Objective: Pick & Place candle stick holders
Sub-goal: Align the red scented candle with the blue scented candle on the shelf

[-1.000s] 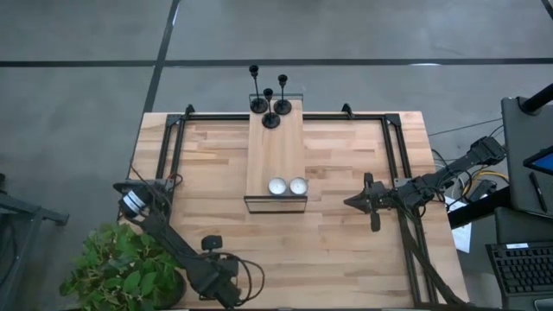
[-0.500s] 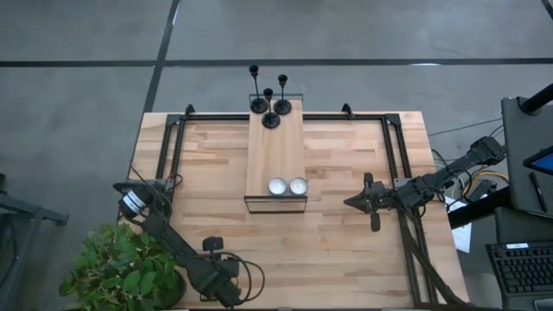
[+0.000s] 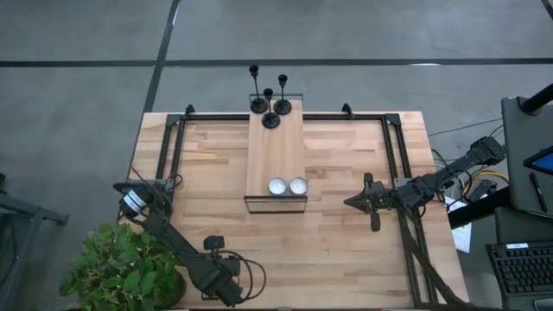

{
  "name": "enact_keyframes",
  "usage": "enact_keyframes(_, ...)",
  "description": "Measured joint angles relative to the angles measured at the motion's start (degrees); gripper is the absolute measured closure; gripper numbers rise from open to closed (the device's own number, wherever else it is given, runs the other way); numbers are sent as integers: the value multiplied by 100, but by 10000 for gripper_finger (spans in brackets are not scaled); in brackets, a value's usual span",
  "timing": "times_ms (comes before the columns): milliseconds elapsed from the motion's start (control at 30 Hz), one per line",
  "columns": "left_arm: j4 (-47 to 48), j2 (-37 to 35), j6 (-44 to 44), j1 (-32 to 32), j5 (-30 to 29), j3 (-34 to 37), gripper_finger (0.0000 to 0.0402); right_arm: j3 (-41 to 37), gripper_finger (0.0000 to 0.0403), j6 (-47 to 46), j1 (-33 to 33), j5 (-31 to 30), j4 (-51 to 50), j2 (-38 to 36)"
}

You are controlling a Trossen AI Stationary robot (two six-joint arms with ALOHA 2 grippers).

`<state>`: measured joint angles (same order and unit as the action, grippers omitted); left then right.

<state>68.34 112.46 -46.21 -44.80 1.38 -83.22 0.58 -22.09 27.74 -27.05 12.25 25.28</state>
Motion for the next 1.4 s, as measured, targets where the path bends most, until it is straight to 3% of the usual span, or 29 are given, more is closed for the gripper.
enact_keyframes(367, 130, -57, 102, 203, -40, -102, 401, 0, 394, 0, 1, 0, 0, 0)
enact_keyframes(633, 276, -526, 66, 387, -158, -127, 401, -2, 394, -2, -1, -1, 0, 0)
enact_keyframes(967, 497, -1404, -2, 822, -1130, -417, 401, -2, 394, 0, -1, -2, 0, 0)
enact_keyframes(1400, 457, -2739, 720, 1865, -3022, -778, 401, -2, 394, 20, 1, -2, 0, 0)
